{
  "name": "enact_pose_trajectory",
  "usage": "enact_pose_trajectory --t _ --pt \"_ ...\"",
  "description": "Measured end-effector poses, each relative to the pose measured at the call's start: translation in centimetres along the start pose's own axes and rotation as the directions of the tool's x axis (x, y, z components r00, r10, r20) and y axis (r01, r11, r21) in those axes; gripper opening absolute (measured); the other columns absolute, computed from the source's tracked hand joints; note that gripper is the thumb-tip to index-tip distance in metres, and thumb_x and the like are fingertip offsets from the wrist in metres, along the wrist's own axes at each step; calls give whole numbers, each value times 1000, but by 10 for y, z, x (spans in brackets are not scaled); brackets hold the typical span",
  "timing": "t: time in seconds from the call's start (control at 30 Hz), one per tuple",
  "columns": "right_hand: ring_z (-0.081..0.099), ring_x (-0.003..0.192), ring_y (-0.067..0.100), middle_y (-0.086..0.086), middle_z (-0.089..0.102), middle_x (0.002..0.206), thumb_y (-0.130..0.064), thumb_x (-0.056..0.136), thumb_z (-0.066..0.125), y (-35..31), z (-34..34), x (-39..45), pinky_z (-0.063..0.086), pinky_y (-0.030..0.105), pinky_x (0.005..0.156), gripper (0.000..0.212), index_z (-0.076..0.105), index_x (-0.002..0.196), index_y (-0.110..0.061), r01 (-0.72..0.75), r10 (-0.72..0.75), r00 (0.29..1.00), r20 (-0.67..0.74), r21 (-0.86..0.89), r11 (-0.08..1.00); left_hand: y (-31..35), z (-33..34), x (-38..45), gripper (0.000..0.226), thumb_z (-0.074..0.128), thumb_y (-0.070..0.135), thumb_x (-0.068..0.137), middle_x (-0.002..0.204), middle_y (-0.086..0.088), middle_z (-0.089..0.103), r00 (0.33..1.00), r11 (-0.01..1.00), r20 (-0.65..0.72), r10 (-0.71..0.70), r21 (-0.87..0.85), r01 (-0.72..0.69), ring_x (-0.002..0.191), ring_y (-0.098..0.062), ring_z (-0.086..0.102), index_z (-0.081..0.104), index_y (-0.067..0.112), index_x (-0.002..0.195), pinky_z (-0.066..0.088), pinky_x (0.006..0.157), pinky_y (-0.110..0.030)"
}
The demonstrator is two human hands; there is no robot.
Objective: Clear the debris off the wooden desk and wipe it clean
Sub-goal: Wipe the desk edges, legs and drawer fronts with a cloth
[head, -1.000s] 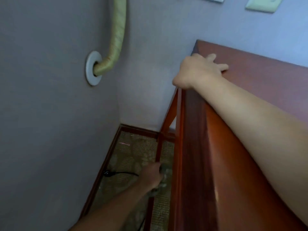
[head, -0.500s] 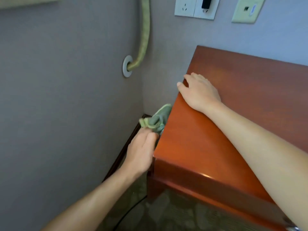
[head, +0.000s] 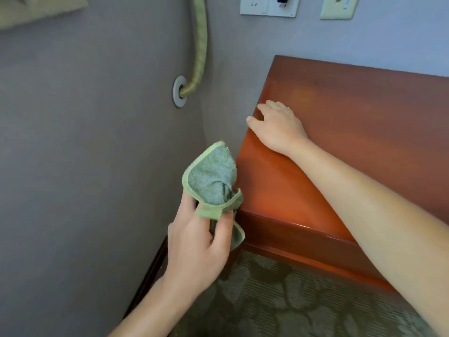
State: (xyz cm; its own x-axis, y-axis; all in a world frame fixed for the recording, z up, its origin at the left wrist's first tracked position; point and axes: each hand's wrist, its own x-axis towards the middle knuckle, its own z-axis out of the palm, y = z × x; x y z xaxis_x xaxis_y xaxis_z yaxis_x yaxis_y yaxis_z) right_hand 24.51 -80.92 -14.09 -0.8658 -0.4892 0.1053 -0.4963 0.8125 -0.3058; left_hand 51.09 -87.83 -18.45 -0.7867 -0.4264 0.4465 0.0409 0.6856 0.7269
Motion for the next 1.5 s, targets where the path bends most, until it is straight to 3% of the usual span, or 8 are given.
enact_pose_trajectory --t 0.2,0.37,0.5,0.63,0.73,0.83,1.23,1.5 --pt "62 116 -6 -14 70 128 -14 97 68 -2 -37 -111 42 18 110 25 76 120 -21 -117 33 989 144 628 770 -6 -26 14 36 65 33 79 118 2 51 922 912 286 261 238 -333 69 -20 59 64 27 115 38 42 -28" --pt "57 132 2 -20 59 142 -25 89 76 -10 -55 -225 43 43 116 61 54 141 -47 -106 129 991 39 816 569 24 -37 67 26 59 32 93 121 13 56 841 894 310 443 -89 -439 88 -9 64 71 24 115 55 71 -29" --pt "33 151 3 -25 27 165 -28 79 87 -37 -52 -257 35 41 120 117 8 160 -55 18 103 990 -95 816 578 84 4 99 18 59 23 103 119 0 70 764 819 546 345 -572 39 111 -12 68 69 19 117 54 99 -34" --pt "64 120 -1 -16 68 130 -22 74 79 2 -59 -257 53 39 107 79 52 147 -37 -83 568 651 -504 696 713 118 27 113 22 49 34 109 121 16 72 386 786 825 412 -536 308 117 -6 66 67 31 122 52 105 -34" --pt "67 112 24 -8 71 118 -40 73 69 64 -85 -286 54 42 96 67 57 139 -42 -529 666 518 -537 410 743 94 40 133 33 48 43 105 137 20 64 530 852 699 481 -228 -472 133 -9 56 66 37 133 42 116 -37" --pt "54 119 35 -1 63 131 -41 81 69 107 -85 -302 45 43 94 63 53 142 -41 -687 653 599 -464 121 717 67 60 128 51 37 51 107 166 7 35 466 755 808 360 42 -655 154 -23 29 40 38 156 26 124 -42" --pt "48 137 26 0 54 146 -48 81 69 71 -28 -295 46 42 106 62 61 140 -29 -172 84 859 -505 -131 976 49 78 102 54 19 43 110 171 20 1 526 802 814 246 133 -582 158 -6 -9 14 42 164 -10 127 -33" --pt "58 103 35 16 57 117 -23 80 82 43 20 -294 55 42 75 36 76 114 -13 -314 235 609 -758 42 949 39 74 114 61 35 24 98 166 29 19 516 926 822 240 -34 -375 155 6 1 40 42 156 -3 129 -32"
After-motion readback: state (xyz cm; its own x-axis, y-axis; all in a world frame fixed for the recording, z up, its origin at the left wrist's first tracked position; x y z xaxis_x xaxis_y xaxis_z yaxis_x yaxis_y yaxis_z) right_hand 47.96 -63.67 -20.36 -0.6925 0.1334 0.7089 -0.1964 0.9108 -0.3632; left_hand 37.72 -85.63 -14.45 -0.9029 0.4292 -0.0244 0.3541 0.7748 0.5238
